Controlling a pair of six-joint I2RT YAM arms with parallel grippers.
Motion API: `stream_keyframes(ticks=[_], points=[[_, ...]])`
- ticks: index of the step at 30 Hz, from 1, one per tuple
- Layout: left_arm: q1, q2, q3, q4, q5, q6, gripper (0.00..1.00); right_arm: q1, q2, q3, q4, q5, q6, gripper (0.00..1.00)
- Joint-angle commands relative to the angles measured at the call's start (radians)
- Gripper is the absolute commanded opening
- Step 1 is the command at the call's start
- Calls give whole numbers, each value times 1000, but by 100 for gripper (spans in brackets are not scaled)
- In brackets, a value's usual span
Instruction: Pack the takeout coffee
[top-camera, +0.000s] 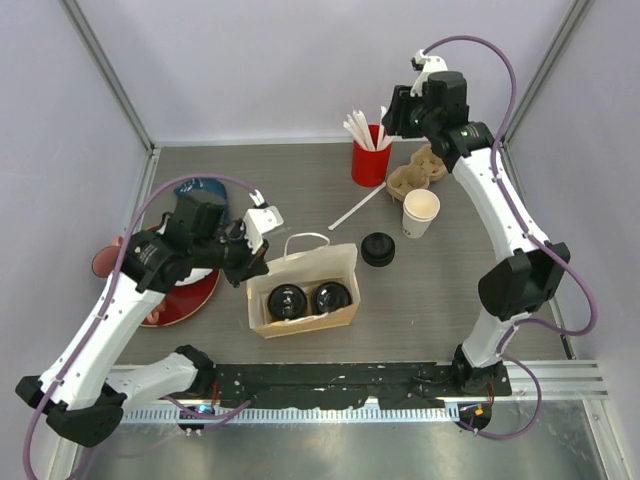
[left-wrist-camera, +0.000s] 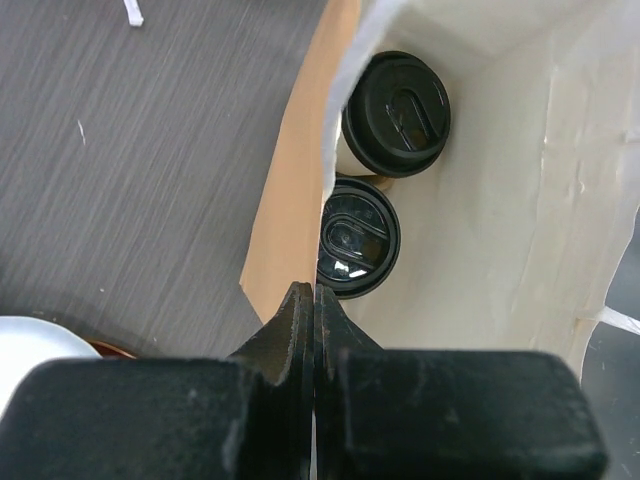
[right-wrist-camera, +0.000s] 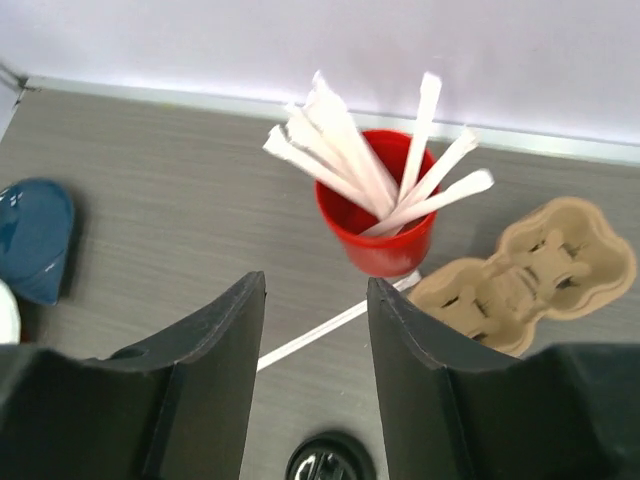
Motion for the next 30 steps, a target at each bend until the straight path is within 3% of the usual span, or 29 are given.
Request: stream_keyframes(ticks=[1,6,11,18,30], points=[[41,40,43,9,59,-40,0,-61,80,119,45,41,-16,50],[57,66,41,30,67,-49,0,-137,249,261,47,50,126,47],[58,76,50,22,61,-50,1,-144,346,341,66,44,184,59],[58,77,76,19,41,-63,26,-142,381,302,125,39,280,57],[57,50,76,13,1,-83,32,-139,449,335,54,107,343,53]])
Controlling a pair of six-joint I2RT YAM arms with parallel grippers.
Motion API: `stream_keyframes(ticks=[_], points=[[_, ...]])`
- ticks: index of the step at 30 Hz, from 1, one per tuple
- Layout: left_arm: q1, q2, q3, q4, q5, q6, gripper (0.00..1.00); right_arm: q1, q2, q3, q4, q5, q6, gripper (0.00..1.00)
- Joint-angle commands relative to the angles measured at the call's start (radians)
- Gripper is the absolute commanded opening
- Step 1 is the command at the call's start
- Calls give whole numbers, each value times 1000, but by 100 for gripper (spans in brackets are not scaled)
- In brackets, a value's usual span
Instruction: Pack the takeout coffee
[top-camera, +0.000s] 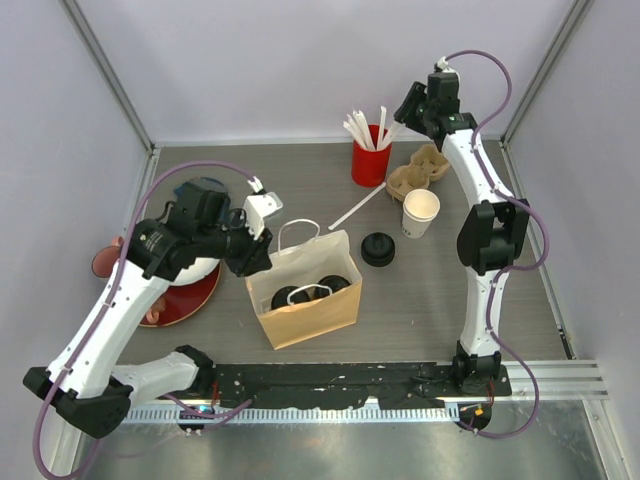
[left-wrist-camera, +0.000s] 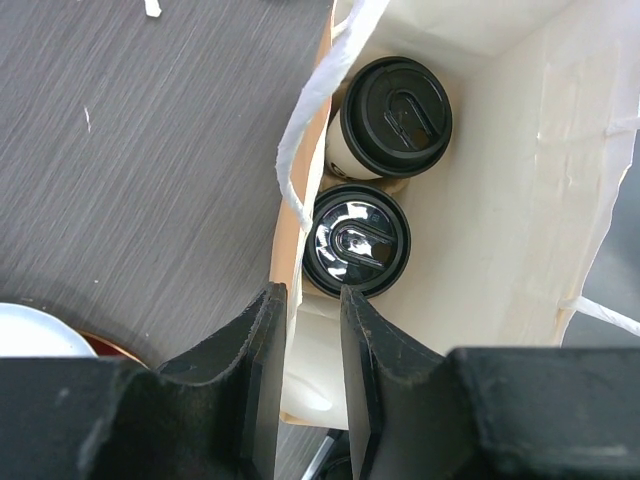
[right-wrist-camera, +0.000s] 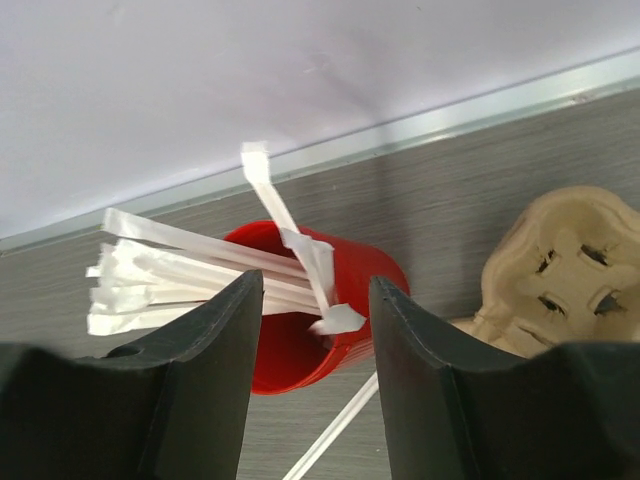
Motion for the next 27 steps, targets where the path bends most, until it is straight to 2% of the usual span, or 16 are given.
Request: stream_keyframes(ticks=[1,4,6,10,11,17,20,21,22,27], points=[[6,-30,28,14,-11,-19,32,2,5,32,-25,58,35,54],[5,-31,23,20,-10,-29,32,7,0,5,-11,44,32,54],[5,-36,22,20,-10,-29,32,12,5,5,-4,22,25,50],[6,-37,20,16,-14,-19,32,15,14,12,-5,22,24,26],[5,-37,20,16,-16,-19,32,15,17,12,-5,24,29,24],[6,-42,22,20,-25,-19,32,13,23,9,-43,22,35,29],[6,-44,23,23,-28,-22,32,16,28,18,-40,-13,23,15],[6,-47,23,23,-30,-22,32,15,25,23,-40,-14,17,4],[6,-45,23,25,-34,-26,32,16,22,34,-42,-14,3,1],[5,-42,43,45,-50,-48,35,27,-44,51,-95,-8,-84,1]])
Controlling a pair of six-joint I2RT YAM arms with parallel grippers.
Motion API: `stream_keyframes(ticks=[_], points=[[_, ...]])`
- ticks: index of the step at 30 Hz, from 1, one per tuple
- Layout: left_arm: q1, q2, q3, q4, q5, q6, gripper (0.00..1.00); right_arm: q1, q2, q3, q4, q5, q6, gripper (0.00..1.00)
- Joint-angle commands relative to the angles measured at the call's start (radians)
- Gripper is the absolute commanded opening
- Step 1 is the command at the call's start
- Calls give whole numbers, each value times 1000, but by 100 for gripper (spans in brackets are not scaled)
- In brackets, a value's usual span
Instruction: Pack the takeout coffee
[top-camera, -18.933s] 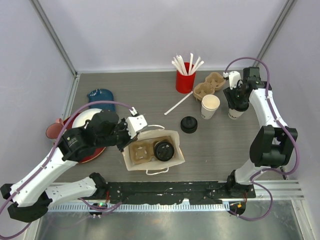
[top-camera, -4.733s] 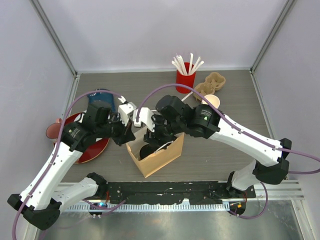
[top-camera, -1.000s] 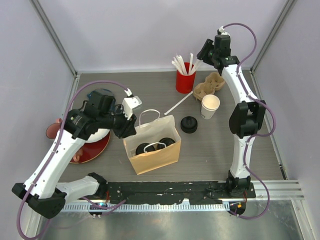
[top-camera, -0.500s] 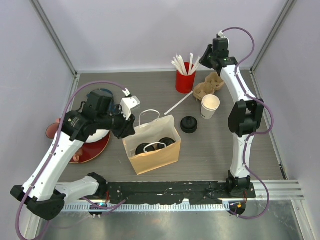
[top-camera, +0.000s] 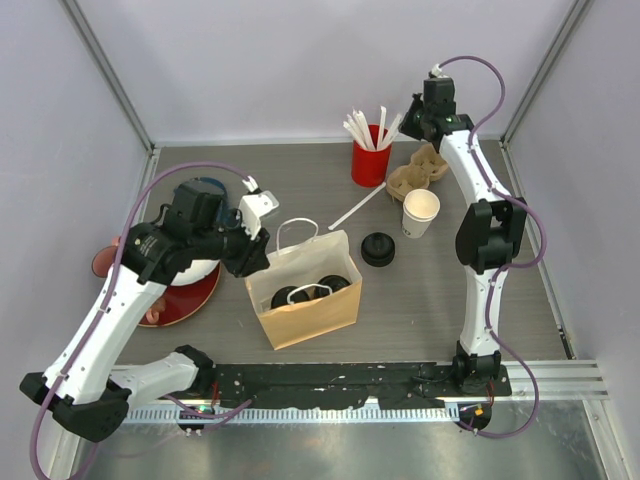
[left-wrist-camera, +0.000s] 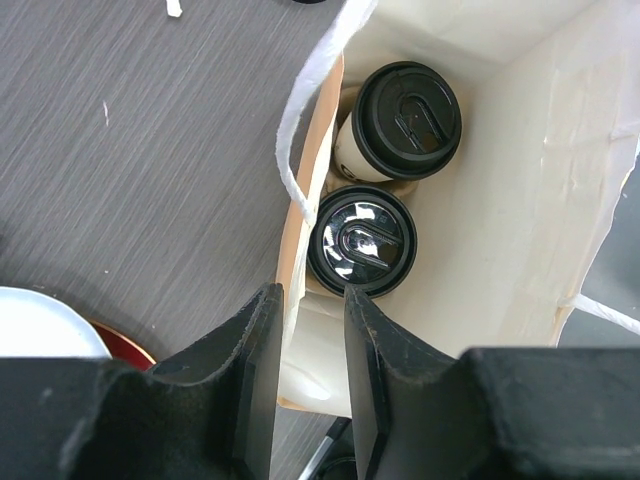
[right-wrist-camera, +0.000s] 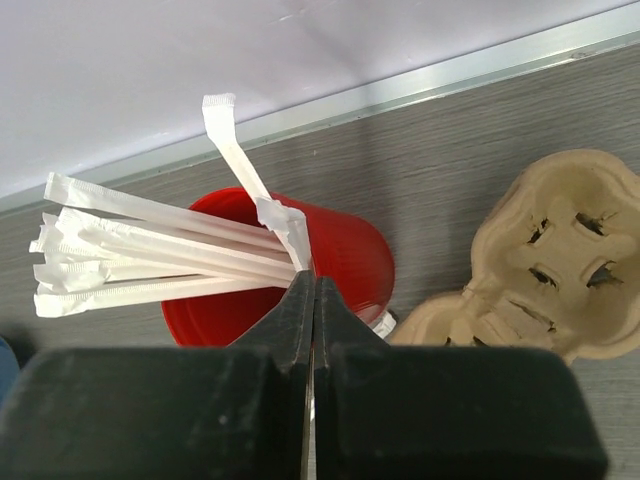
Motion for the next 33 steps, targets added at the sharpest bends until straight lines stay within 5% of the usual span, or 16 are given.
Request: stream_keyframes(ticks=[1,18,24,33], points=[[6,-11,44,48,-15,-35,35,16,-87,52,-40,-8,-79,1],[6,-6,58,80,-12,-21,38,69,-588,-36,-235,-35,-305,1],[6,-2,63,85,-30,-33,38,68,-780,-13,-339,-314,-356,1],[6,-2,34,97,-30,-35,38,66,-945,-75,-405,-788,-205,1]])
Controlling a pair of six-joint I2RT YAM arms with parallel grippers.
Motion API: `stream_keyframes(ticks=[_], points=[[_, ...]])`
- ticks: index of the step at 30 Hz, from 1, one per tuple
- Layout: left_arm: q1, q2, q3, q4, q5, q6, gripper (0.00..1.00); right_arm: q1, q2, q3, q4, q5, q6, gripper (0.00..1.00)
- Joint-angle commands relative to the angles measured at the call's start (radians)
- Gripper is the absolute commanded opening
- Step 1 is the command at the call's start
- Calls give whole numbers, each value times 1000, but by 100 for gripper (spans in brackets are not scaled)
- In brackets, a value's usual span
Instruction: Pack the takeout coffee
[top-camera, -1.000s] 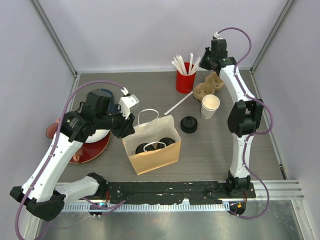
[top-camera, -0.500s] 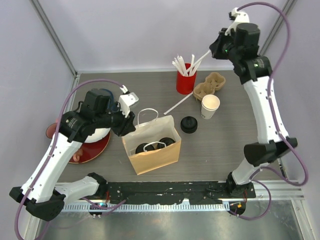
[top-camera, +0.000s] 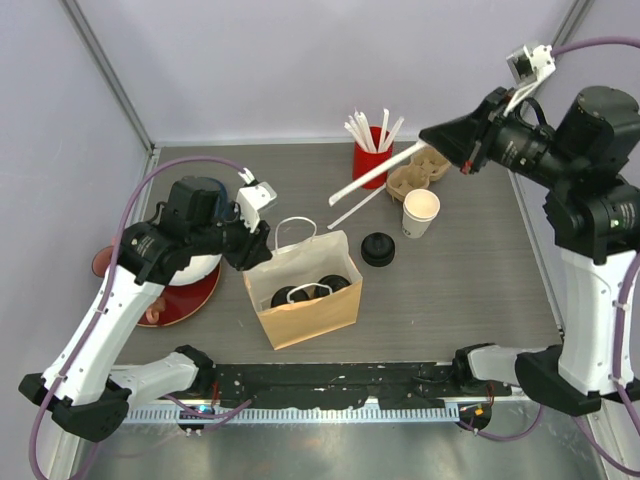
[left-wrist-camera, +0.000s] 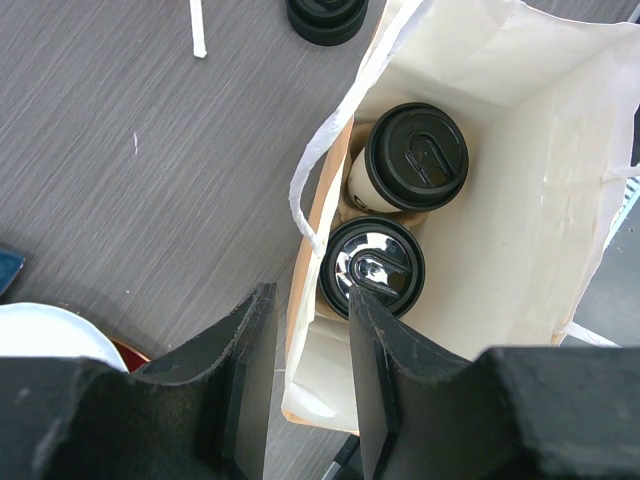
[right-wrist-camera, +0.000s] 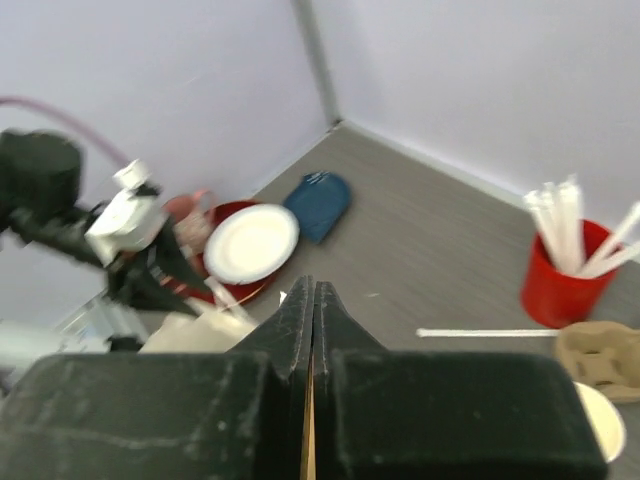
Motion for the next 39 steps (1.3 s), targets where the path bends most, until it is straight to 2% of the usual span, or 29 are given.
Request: stream_keyframes(ticks=[1,5,7,10,11,12,13,15,16,19,21,22,23,24,25,26,27,29,30,32,36,39], points=[[5,-3,9,40,-4,-2,38,1,-63,-62,-40,-268,64,1],[6,-8,-6,46,-7,-13,38,-1,-118,-184,-53,-379,105,1],[5,-12,-19,59,-7,-22,38,1,-161,-272,-57,-356,107,1],[5,-21,-28,60,-7,-34,38,25,-245,-462,161,-321,242,1],[6,-21,-28,62,-8,-37,38,48,-258,-557,319,-301,277,1],[6,-21,-30,60,-7,-46,38,74,-264,-585,368,-261,292,1],[6,-20,-30,62,-10,-51,38,166,-266,-607,394,-156,283,1],[6,-20,-28,63,-11,-60,38,270,-229,-647,421,-77,245,1],[6,-18,-28,66,-13,-66,38,388,-205,-650,408,-8,204,1],[6,-20,-22,63,-20,-65,38,487,-122,-616,342,43,146,1],[5,-26,-22,60,-27,-63,38,489,-109,-612,342,49,130,2],[6,-29,-26,60,-28,-65,38,489,-109,-612,338,64,119,11],[6,-32,-28,62,-30,-66,38,489,-109,-597,318,87,106,25],[5,-34,-33,62,-28,-66,38,487,-103,-581,306,98,99,53],[5,-37,-36,62,-28,-68,38,483,-98,-566,296,106,96,67],[6,-38,-39,62,-30,-73,38,469,-95,-531,284,136,98,81],[6,-38,-42,63,-28,-74,38,452,-86,-512,284,152,102,86],[6,-43,-46,66,-30,-77,39,400,-75,-457,301,178,119,86],[5,-43,-49,65,-30,-77,38,315,-65,-437,310,189,125,86],[5,-43,-51,65,-28,-79,39,231,-25,-389,348,230,128,86],[6,-47,-56,66,-33,-86,39,23,118,-311,339,420,203,66],[6,-51,-60,60,-56,-94,39,-40,277,-255,339,477,253,53]])
